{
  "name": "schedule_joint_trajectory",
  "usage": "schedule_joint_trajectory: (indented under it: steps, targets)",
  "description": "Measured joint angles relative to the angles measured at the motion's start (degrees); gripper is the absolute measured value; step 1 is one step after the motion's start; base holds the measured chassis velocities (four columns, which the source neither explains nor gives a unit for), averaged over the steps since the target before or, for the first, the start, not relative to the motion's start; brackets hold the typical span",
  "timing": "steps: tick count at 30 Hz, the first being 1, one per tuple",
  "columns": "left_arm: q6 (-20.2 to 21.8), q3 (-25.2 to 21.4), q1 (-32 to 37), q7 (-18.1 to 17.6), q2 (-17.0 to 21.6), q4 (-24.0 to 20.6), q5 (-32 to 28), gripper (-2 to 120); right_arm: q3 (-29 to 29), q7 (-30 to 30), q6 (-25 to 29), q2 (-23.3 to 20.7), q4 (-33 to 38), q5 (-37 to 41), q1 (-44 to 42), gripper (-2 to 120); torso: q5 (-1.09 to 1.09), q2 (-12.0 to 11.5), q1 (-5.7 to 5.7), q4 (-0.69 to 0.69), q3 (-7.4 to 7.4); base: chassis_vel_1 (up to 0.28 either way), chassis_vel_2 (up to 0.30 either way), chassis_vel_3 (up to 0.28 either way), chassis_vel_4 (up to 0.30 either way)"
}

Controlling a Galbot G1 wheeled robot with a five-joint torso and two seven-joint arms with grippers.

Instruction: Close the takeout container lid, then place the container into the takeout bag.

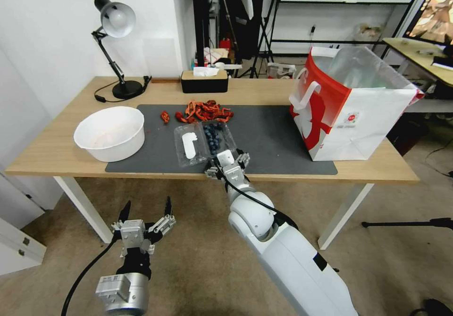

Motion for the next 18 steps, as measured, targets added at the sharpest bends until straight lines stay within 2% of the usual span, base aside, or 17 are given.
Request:
schedule_joint_trajectory:
  steps: [18]
  targets:
    - [-0.91,-0.22,0.81,-0.38,-0.45,0.02,0.39,100,-2.15,-0.25,0.13,2.72,-1.46,-1.07,0.16,100,0.00,0.00,0.00,0.00,0.00,0.000,0.000,0.000,0.000]
